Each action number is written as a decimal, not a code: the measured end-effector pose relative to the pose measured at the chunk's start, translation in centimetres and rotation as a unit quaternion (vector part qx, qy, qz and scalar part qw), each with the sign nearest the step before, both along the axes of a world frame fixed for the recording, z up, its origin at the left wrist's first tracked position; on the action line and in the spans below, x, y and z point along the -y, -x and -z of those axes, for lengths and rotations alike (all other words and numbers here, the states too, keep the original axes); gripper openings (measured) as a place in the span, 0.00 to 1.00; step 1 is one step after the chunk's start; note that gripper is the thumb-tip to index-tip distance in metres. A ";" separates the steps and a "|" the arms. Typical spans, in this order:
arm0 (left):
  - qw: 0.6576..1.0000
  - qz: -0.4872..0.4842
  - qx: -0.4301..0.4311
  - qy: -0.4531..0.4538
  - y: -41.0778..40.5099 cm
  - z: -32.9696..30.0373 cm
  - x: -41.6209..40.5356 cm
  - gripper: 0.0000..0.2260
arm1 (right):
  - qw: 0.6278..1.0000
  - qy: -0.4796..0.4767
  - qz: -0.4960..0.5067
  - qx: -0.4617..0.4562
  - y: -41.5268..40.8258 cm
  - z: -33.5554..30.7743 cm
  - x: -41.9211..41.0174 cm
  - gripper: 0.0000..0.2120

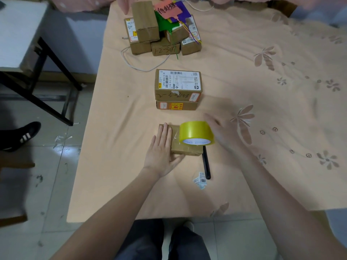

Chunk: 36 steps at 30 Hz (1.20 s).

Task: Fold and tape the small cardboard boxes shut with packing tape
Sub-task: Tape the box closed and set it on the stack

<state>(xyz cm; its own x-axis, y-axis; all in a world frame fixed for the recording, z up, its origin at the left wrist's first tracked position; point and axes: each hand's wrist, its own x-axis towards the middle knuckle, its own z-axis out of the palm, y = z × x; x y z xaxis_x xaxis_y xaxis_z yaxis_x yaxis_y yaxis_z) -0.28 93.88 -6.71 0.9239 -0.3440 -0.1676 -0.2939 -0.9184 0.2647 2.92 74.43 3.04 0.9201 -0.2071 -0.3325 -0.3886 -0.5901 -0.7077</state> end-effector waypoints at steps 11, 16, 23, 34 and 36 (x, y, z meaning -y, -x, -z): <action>0.998 0.013 0.048 -0.026 0.5 0.0 1.8 0.46 | 0.983 -0.168 0.069 -0.007 3.3 3.2 -1.8 0.21; 1.000 0.023 0.014 0.005 0.4 0.4 1.6 0.47 | 0.977 -0.178 0.108 0.046 2.7 3.9 -2.4 0.23; 0.999 0.027 0.014 0.017 0.4 0.0 1.3 0.46 | 0.979 -0.146 0.098 0.103 2.0 2.2 -0.2 0.19; 0.999 0.037 0.008 0.004 0.5 -0.2 1.2 0.46 | 0.980 0.185 -0.008 0.066 2.1 2.8 6.9 0.25; 0.999 0.038 0.008 0.004 0.4 -0.3 1.2 0.46 | 0.977 0.207 -0.014 0.057 2.1 3.5 7.1 0.25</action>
<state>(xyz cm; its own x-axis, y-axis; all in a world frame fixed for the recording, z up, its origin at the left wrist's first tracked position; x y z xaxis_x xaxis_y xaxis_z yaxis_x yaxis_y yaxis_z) -0.72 92.70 -6.45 0.8971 -0.4153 -0.1508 -0.3677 -0.8910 0.2663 0.83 67.33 -0.42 0.9536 -0.2763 -0.1198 -0.3004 -0.8440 -0.4444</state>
